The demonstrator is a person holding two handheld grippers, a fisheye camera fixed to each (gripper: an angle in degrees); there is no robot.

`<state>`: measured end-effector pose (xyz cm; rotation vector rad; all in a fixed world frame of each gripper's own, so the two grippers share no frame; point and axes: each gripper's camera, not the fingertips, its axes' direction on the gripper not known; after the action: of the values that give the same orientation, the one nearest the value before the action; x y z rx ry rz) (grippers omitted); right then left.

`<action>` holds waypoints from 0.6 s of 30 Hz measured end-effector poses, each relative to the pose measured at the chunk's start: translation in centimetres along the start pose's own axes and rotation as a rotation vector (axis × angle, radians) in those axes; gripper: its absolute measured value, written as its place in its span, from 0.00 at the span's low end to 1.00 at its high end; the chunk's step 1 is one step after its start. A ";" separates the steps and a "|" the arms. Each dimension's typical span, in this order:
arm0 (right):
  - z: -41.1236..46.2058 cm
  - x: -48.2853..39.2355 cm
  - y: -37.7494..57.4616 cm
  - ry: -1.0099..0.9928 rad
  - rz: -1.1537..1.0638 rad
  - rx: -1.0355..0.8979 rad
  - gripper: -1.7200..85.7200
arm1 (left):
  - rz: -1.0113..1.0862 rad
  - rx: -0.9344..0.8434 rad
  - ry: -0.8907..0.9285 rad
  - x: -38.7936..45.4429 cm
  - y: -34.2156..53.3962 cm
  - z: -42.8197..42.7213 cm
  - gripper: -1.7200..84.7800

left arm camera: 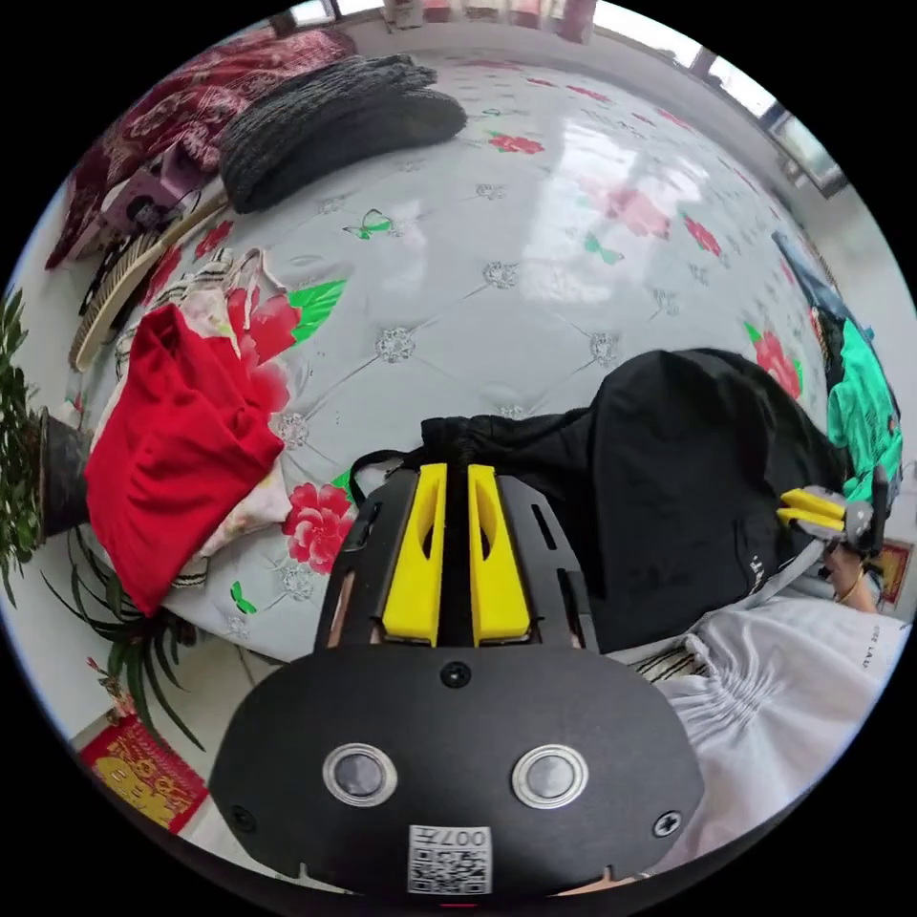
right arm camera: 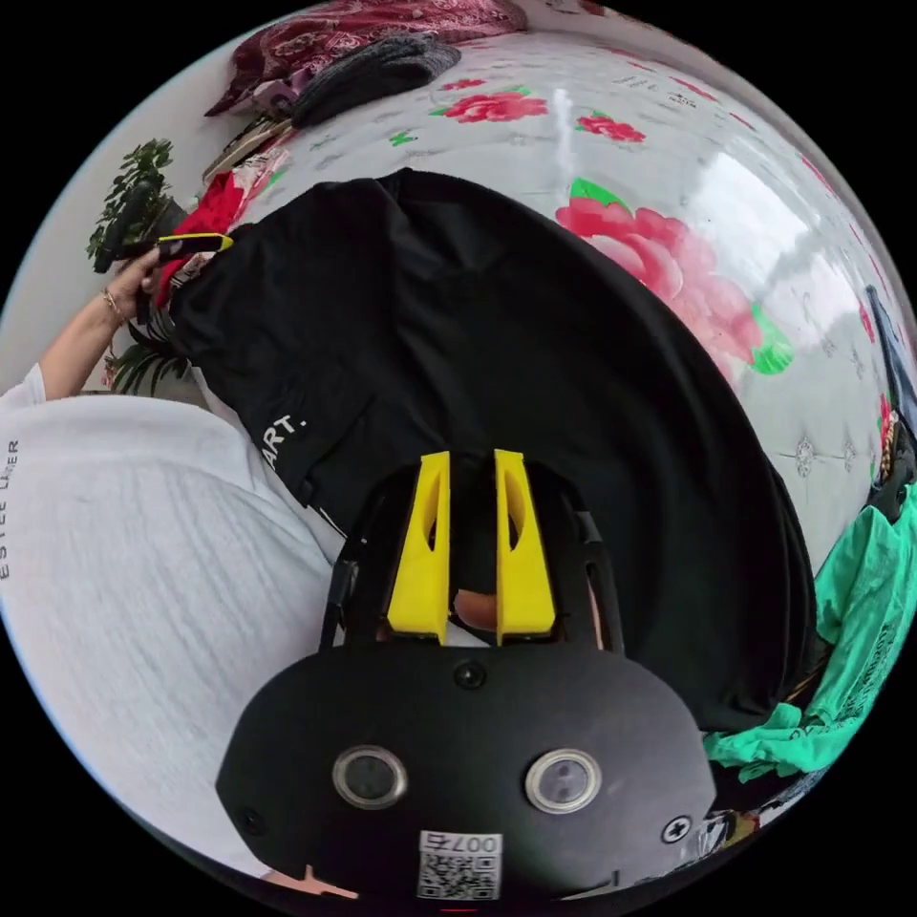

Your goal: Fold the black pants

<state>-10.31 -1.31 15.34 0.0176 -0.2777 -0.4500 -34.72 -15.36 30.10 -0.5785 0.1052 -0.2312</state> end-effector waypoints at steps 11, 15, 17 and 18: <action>0.0 5.5 2.8 -0.145 0.261 0.047 0.03 | -0.195 0.111 0.207 -6.1 1.2 -0.2 0.13; -3.2 7.6 6.7 -0.217 0.362 0.224 0.03 | -0.140 0.219 0.109 -4.6 3.4 -4.8 0.14; -5.1 9.6 11.3 -0.226 0.468 0.331 0.05 | -0.076 0.273 0.079 -2.3 5.5 -6.8 0.14; -5.4 10.4 12.7 -0.233 0.503 0.356 0.05 | -0.071 0.270 0.078 -1.8 6.0 -6.9 0.14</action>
<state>5.52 5.40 13.84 0.2387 -0.5722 0.1039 -36.43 -13.68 21.10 -0.3049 0.1268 -0.3308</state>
